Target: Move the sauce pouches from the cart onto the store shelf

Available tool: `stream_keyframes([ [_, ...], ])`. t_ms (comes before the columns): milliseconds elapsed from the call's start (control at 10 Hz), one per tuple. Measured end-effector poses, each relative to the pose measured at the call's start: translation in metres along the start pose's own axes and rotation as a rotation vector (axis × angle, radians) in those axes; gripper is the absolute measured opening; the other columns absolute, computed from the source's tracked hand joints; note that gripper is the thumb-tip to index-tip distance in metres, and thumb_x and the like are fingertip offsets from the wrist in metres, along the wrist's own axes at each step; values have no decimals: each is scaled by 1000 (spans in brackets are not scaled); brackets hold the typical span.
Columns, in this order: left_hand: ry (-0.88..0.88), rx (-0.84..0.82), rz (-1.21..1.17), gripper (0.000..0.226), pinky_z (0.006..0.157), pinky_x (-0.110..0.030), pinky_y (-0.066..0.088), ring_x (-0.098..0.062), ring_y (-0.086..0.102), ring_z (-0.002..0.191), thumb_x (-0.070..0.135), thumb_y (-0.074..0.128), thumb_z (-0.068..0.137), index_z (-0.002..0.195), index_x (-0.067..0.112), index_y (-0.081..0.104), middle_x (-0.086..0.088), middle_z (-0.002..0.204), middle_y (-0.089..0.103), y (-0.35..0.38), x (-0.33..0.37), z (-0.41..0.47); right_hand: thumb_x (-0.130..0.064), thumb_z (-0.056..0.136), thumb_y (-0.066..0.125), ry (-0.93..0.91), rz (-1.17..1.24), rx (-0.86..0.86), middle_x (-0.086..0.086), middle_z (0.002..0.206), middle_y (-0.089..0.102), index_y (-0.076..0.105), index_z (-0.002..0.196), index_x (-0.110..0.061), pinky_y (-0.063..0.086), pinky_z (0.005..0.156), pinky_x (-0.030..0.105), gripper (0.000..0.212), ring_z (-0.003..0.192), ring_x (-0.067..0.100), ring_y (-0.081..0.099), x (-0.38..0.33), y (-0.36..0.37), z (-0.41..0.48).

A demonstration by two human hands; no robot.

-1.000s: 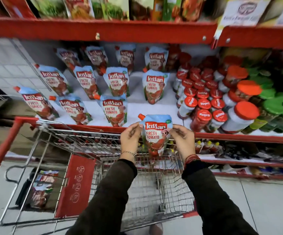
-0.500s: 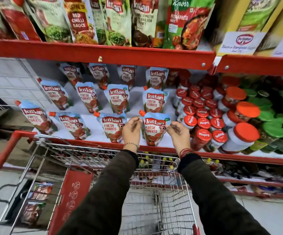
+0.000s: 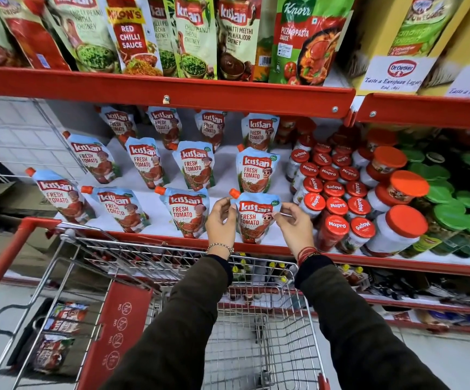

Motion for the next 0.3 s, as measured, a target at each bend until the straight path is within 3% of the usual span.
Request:
stream_keyframes([
  [100,4,10,-26,29,81,-13,52,-14,61,103,16,55,95,123,13,56,-6,119,65,-1,2,-5,-4,87,64,-9,11,-9,4,106,68,61,104,-17,51,91,29,22,105,21,64,-4,-2,-4],
  [200,36,23,-64,30,101,-34,52,-17,60,114,17,56,94,124,18,54,-5,129,61,-6,14,-18,-1,85,65,0,31,-26,6,116,66,60,112,-14,51,92,27,30,108,20,61,-7,-6,-10],
  [300,94,73,-65,34,113,-42,42,-18,54,124,11,56,94,127,14,51,-6,134,58,-8,26,-24,0,85,66,-33,19,7,5,119,67,61,114,-15,51,99,35,33,112,22,61,-11,-11,-12],
])
Point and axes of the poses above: each hand's wrist, its own z-axis towards the middle knuckle, its own y-axis out of the palm, x = y × z, the point moved 5 cm from there along z, towards the middle knuckle
